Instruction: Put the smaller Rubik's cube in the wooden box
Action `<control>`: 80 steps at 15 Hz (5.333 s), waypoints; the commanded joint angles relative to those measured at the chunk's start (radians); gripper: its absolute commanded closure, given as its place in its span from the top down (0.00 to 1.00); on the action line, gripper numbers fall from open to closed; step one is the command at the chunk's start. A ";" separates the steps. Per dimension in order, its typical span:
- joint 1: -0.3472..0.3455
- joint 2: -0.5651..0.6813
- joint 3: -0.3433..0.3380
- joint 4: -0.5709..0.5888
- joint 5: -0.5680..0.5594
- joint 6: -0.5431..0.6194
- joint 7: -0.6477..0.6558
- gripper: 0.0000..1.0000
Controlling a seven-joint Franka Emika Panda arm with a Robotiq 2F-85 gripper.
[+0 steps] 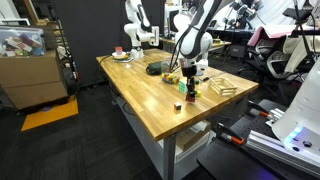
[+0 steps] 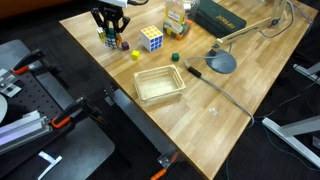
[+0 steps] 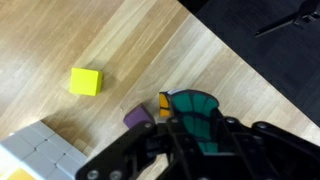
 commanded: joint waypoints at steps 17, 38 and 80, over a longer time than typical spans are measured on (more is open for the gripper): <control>-0.190 -0.541 -0.235 -0.362 -0.269 0.070 0.741 0.06; -0.211 -0.344 -0.295 -0.227 -0.200 0.092 0.764 0.06; -0.225 -0.040 -0.322 -0.081 0.043 0.136 0.473 1.00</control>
